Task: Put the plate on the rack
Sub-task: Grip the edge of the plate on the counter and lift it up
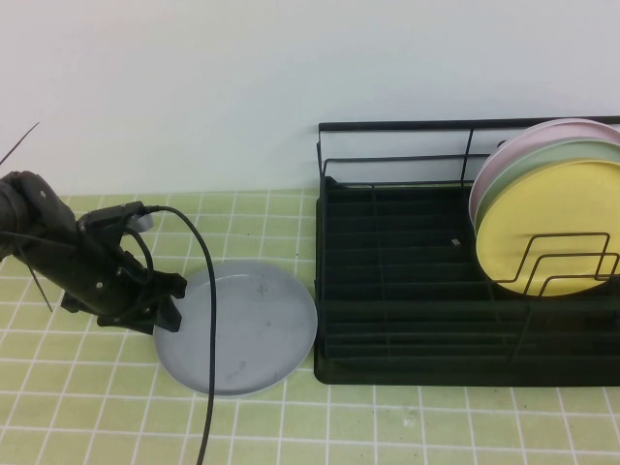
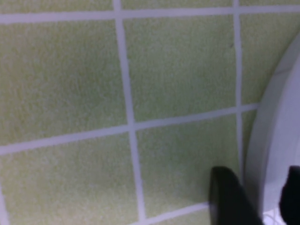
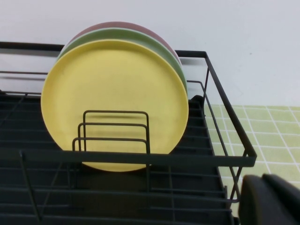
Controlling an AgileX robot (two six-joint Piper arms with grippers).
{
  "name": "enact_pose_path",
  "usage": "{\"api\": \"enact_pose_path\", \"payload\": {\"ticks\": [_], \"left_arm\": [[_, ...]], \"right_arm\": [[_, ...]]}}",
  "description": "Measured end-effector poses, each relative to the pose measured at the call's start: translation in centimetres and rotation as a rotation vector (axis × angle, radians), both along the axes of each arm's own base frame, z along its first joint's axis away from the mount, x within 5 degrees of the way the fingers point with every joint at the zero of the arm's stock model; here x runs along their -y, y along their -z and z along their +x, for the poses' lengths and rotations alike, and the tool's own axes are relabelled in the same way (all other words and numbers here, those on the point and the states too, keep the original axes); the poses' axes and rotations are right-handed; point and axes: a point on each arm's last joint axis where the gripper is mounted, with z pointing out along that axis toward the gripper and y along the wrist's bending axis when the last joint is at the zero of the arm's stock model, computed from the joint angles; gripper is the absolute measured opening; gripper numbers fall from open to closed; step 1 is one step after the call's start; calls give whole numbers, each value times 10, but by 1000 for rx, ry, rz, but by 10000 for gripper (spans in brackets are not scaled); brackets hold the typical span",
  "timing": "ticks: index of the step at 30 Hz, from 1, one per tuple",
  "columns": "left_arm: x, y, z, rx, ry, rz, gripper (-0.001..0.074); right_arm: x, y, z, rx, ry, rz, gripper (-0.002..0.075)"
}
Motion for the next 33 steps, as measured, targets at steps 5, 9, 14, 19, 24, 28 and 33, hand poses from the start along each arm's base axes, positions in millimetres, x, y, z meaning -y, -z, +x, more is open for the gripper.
{"api": "enact_pose_path", "payload": {"ticks": [5,9,14,19,24,28,33], "left_arm": [[-1,0,0,14,22,15,140],[-1,0,0,15,23,15,107],[-1,0,0,15,22,14,35],[-1,-1,1,23,34,17,8],[-2,-21,-2,77,51,24,5],[-5,-59,-11,185,109,74,4],[-8,-127,-30,413,127,121,4]], "right_arm": [[0,0,0,0,0,0,-3],[0,0,0,0,0,0,-3],[0,0,0,5,0,0,-2],[0,-3,0,37,1,0,-3],[0,-3,0,37,1,2,-3],[0,-3,0,37,1,2,-3],[-1,-3,0,29,10,115,-3]]}}
